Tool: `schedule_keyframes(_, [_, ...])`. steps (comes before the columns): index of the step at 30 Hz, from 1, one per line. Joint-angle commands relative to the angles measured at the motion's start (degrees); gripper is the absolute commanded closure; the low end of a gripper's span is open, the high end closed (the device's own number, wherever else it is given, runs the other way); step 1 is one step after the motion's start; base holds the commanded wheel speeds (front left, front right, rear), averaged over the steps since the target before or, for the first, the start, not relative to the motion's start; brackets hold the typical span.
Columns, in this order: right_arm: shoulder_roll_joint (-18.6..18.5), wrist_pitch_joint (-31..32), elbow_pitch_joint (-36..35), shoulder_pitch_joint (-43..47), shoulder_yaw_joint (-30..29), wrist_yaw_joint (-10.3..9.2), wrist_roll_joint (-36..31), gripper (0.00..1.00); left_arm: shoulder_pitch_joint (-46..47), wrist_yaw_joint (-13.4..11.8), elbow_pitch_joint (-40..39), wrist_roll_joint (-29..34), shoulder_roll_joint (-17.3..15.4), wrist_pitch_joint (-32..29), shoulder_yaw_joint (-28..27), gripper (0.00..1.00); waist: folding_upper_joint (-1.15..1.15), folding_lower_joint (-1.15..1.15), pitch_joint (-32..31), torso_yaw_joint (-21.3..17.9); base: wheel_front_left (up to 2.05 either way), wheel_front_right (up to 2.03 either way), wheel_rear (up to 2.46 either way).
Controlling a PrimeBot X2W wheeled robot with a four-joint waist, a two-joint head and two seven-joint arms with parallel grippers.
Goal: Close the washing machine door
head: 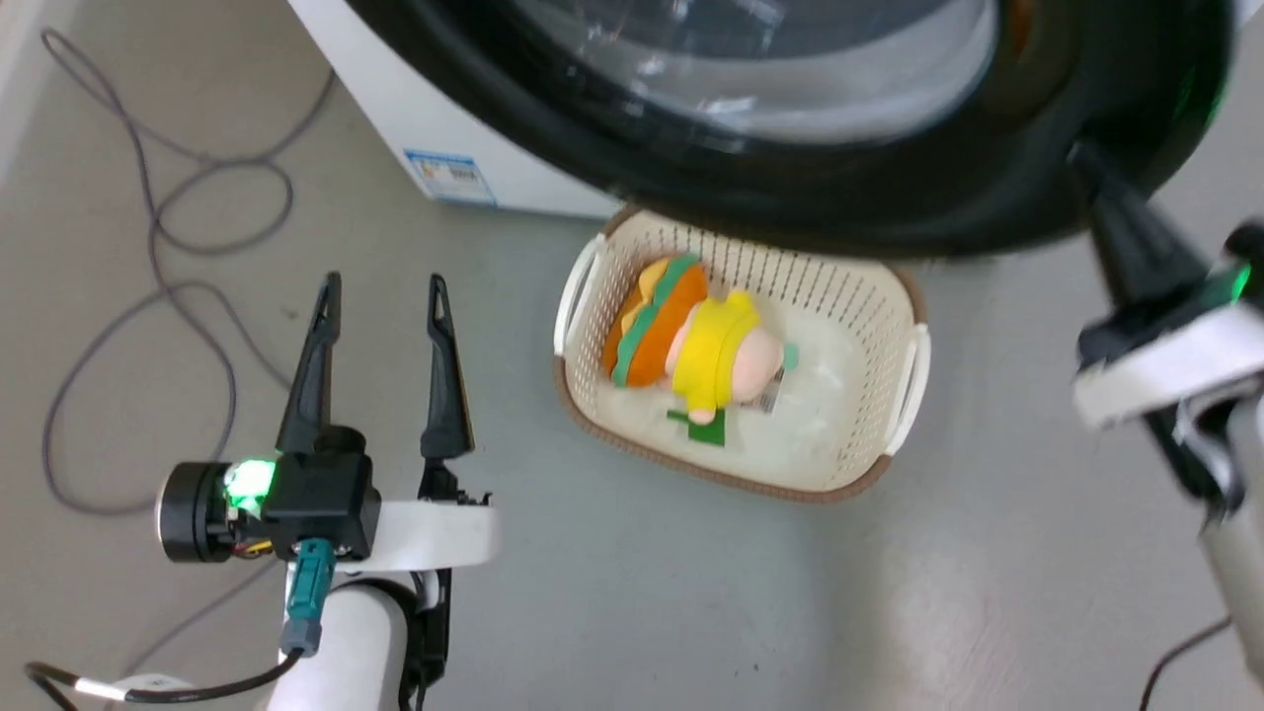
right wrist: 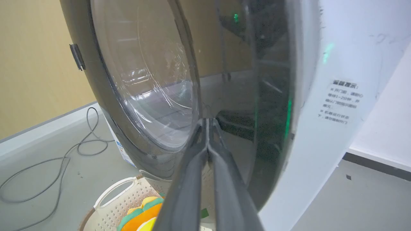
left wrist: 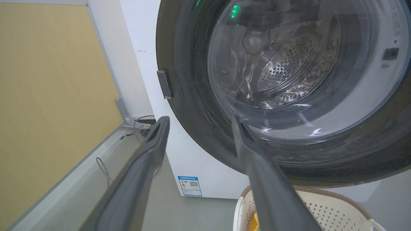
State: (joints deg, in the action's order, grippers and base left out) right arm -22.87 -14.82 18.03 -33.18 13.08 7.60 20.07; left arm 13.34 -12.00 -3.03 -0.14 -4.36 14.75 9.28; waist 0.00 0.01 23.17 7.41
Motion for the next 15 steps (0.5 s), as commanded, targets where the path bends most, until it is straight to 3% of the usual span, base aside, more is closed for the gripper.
schedule_keyframes(1, [0.22, -0.18, 1.28, -2.68, -1.09, -0.11, -0.91, 1.0, 1.08, -0.32, -0.3, -0.06, 0.13, 0.25, 0.14, 0.0, 0.0, -0.01, 2.02, 0.6, 0.0, 0.0, 0.0])
schedule_keyframes(9, [1.22, -0.18, 14.12, -15.56, -7.25, -0.11, -0.72, 1.0, 3.07, -0.67, -0.22, -0.6, 0.52, 0.25, 0.54, 0.0, 0.0, -0.01, 5.05, 2.04, 0.0, 0.0, 0.0])
schedule_keyframes(15, [0.82, -0.18, 17.57, -19.32, -7.0, -0.11, -2.1, 1.0, 3.25, -1.23, -0.65, -0.79, 0.71, 0.25, 0.22, 0.0, 0.0, -0.01, 5.99, 2.25, 0.0, 0.0, 0.0])
